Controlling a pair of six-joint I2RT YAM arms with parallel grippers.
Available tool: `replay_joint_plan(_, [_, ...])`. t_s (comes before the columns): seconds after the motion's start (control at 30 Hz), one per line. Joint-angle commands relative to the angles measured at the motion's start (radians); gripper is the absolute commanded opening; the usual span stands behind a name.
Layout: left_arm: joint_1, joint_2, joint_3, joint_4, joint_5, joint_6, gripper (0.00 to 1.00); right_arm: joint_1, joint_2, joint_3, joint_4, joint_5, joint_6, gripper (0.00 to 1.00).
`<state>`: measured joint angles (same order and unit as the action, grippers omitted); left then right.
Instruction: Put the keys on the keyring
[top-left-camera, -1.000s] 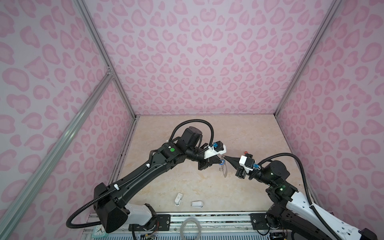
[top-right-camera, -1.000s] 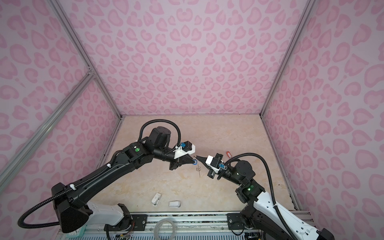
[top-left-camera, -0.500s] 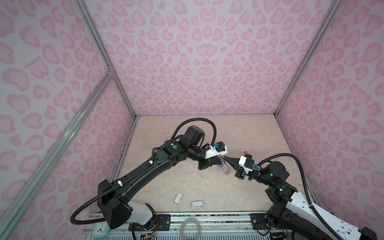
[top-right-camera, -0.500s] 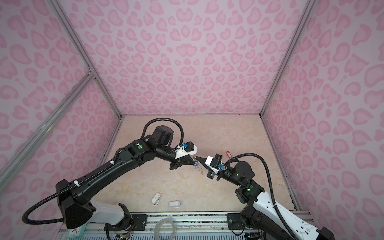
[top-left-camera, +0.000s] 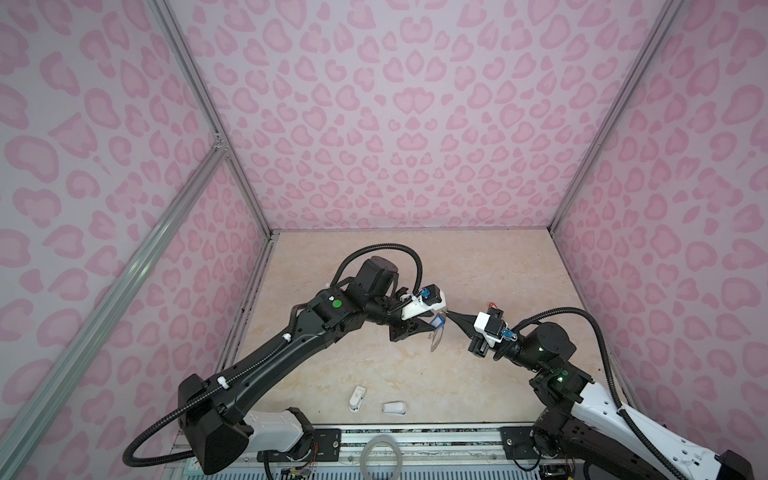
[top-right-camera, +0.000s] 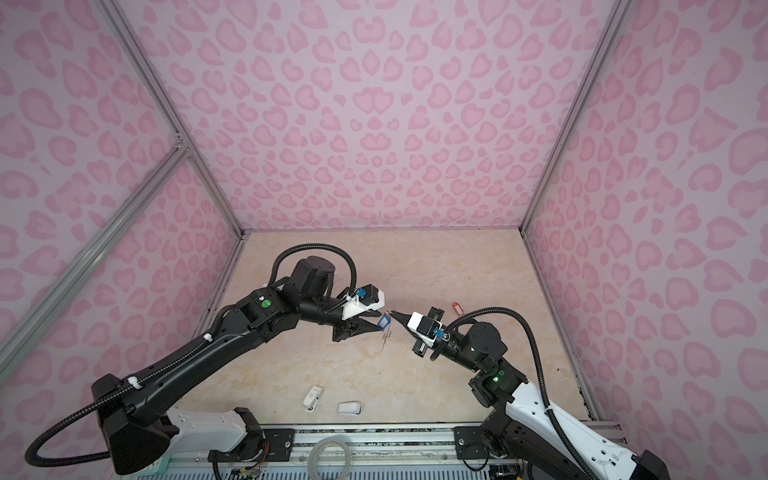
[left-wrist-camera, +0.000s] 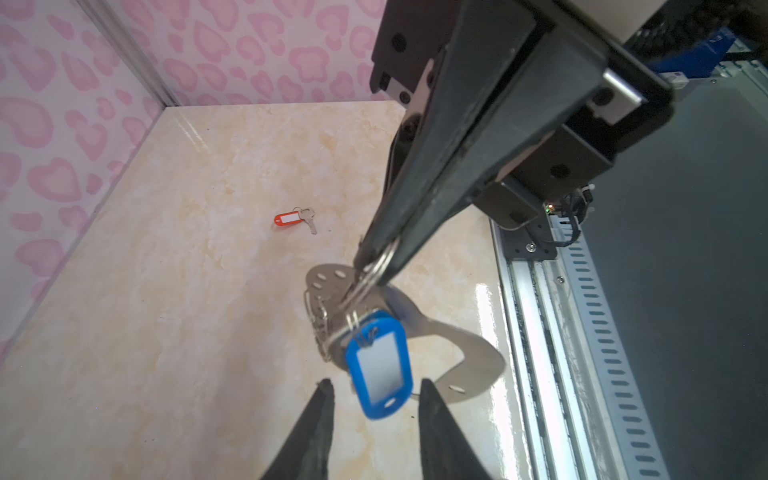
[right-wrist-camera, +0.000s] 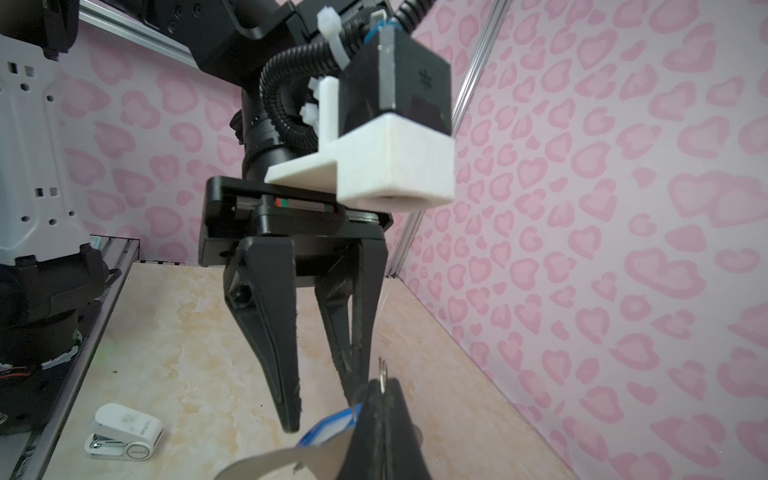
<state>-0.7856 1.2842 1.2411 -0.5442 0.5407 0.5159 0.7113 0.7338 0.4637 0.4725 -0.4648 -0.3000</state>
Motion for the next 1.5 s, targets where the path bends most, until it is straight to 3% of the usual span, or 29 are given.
replay_joint_plan(0.0, [0.007,-0.056,-0.05,0.13,-0.052,0.031,0.4,-0.008,0.004,-0.005,0.045,-0.019,0.002,0.0])
replay_joint_plan(0.43, [0.014,-0.099,-0.057,0.218,0.066,0.104,0.37,-0.031,0.043,0.007,0.1,-0.138,0.057,0.0])
replay_joint_plan(0.47, [0.013,-0.097,-0.055,0.218,0.072,0.104,0.33,-0.029,0.045,0.01,0.099,-0.144,0.059,0.0])
replay_joint_plan(0.93, [0.013,-0.076,-0.051,0.219,0.137,0.118,0.21,-0.019,0.077,0.03,0.113,-0.18,0.076,0.0])
replay_joint_plan(1.17, [0.015,-0.066,-0.044,0.194,0.128,0.133,0.04,-0.017,0.088,0.034,0.126,-0.184,0.072,0.0])
replay_joint_plan(1.3, [0.013,-0.064,-0.033,0.176,0.099,0.142,0.03,-0.015,0.082,0.03,0.112,-0.144,0.065,0.0])
replay_joint_plan(1.47, [0.007,-0.047,0.033,0.081,-0.022,0.159,0.03,-0.011,0.045,0.081,-0.12,-0.021,-0.052,0.22])
